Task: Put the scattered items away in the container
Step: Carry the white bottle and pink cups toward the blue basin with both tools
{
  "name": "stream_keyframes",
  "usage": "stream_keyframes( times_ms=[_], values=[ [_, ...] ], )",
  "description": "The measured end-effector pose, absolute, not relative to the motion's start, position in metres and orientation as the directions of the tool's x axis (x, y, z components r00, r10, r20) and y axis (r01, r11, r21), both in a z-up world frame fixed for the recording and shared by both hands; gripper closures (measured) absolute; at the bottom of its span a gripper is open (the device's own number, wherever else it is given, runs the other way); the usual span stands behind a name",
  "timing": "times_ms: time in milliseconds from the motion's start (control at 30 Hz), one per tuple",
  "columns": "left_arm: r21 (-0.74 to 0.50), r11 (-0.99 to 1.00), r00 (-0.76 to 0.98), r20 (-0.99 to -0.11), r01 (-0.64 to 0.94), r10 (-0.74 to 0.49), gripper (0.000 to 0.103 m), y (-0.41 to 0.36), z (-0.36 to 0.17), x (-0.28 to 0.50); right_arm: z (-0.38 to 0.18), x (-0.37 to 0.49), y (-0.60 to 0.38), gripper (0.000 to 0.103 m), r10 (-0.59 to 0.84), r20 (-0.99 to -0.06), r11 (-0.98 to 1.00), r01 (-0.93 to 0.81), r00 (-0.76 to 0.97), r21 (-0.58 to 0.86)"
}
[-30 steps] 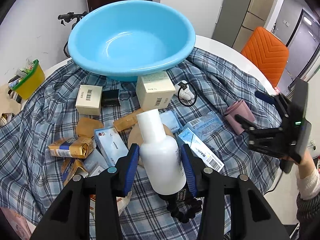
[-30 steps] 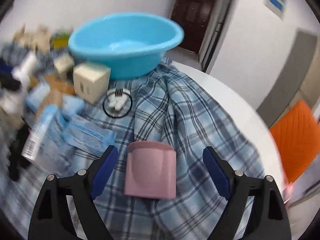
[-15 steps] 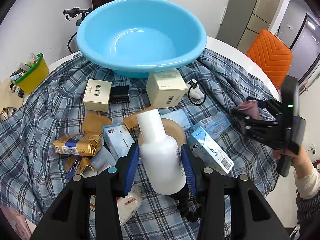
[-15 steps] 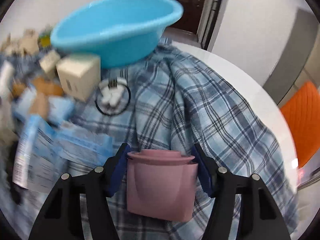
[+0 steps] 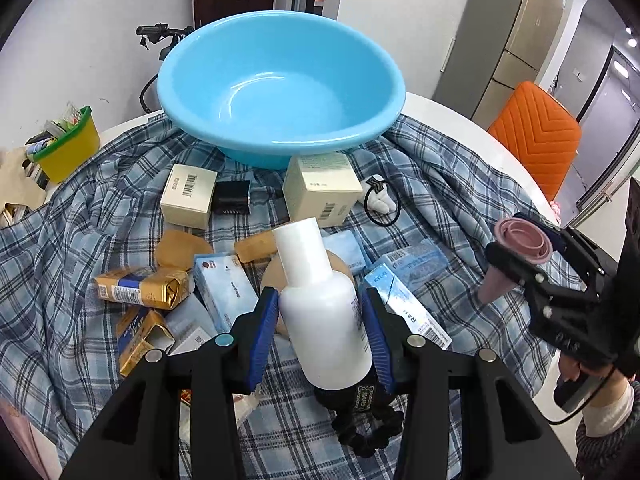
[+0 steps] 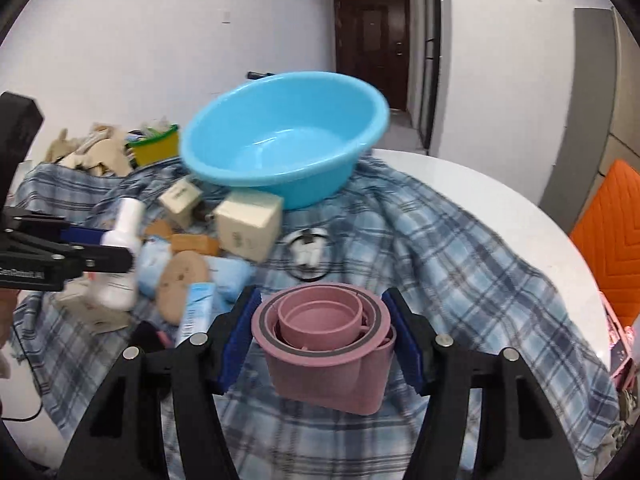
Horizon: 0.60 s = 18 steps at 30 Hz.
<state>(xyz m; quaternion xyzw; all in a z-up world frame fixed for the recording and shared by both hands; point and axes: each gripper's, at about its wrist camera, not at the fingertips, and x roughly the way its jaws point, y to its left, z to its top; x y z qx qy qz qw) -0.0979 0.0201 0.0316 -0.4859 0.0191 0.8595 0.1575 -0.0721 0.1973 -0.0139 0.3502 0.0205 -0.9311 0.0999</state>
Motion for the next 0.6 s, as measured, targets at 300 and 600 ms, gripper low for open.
stream_keyframes(
  times_ms=[300,600],
  values=[
    [-0.022,-0.977,-0.594,-0.791,-0.211,0.146,0.058,0.010,0.041,-0.083,-0.003,-0.067,0.176,0.042,-0.135,-0.594,-0.987,0.157,-0.793,0.014],
    [0.028,-0.989,-0.774,-0.627,-0.143,0.094,0.059,0.011,0.074,-0.039,0.026,-0.043,0.152,0.042,-0.179,-0.494,-0.981,0.195,-0.851,0.018]
  ],
)
